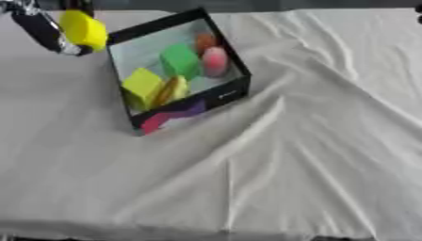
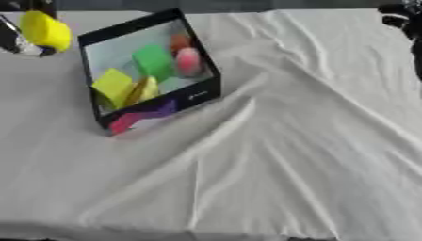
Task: Pick up objects on the table and place them in the box.
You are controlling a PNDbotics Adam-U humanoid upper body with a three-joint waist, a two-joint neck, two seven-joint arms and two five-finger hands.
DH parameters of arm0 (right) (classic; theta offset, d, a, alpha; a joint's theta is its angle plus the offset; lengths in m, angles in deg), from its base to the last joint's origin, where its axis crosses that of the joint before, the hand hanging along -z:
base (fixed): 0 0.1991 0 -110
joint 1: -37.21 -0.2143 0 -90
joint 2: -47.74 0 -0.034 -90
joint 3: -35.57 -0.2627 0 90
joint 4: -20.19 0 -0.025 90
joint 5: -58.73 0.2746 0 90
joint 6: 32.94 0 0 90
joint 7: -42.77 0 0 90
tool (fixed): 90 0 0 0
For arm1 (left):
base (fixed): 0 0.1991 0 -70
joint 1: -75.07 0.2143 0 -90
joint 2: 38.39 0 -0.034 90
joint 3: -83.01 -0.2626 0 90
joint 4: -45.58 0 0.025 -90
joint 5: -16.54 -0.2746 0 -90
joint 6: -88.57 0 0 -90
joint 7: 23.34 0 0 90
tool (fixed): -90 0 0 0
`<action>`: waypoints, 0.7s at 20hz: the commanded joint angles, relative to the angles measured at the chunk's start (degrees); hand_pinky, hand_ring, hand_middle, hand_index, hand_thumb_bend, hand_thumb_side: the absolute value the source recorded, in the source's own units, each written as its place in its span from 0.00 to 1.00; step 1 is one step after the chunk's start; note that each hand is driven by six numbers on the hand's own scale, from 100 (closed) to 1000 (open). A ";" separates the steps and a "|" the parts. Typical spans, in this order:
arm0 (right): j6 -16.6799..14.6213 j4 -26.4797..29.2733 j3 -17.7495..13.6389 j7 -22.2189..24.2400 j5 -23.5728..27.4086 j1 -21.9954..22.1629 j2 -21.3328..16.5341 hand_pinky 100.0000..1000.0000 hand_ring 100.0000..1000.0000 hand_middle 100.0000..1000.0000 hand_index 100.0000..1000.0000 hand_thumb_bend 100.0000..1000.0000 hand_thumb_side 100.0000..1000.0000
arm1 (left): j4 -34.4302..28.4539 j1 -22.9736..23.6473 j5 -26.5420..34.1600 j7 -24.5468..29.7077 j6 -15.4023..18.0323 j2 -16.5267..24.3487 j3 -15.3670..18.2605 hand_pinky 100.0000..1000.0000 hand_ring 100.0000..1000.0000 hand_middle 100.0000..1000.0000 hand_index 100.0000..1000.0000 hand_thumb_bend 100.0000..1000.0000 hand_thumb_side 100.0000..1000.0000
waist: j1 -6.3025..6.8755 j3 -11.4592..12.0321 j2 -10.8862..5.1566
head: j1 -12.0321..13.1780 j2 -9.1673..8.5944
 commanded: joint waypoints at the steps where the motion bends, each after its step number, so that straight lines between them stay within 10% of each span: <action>1: -0.10 1.40 0.18 0.70 0.93 -2.34 -0.52 0.81 0.73 0.72 0.86 0.00 0.55 | 4.16 -2.33 -4.27 -2.85 0.33 -4.12 0.54 0.60 0.55 0.50 0.49 0.35 0.00 | -0.48 -0.58 0.20 | 1.29 -1.27; 7: 0.10 1.79 0.80 1.42 1.62 -4.58 0.61 0.81 0.73 0.72 0.86 0.00 0.55 | 14.93 -3.38 -14.86 -11.64 2.60 -11.48 4.15 0.63 0.58 0.53 0.53 0.42 0.00 | -1.06 -2.23 1.10 | 3.08 -2.20; 10: 0.12 1.83 0.87 1.55 1.67 -4.82 0.90 0.81 0.73 0.72 0.86 0.00 0.55 | 18.59 -3.60 -18.63 -16.24 3.38 -13.26 5.83 0.76 0.75 0.73 0.81 0.51 0.00 | -1.29 -2.45 1.25 | 3.41 -2.26; 14: 0.09 1.84 0.77 1.46 1.68 -4.54 0.77 0.81 0.73 0.72 0.86 0.00 0.55 | 20.51 -3.20 -19.20 -17.72 5.33 -14.05 6.64 0.89 0.89 0.87 0.97 0.63 0.50 | -1.51 -2.33 1.23 | 3.23 -2.16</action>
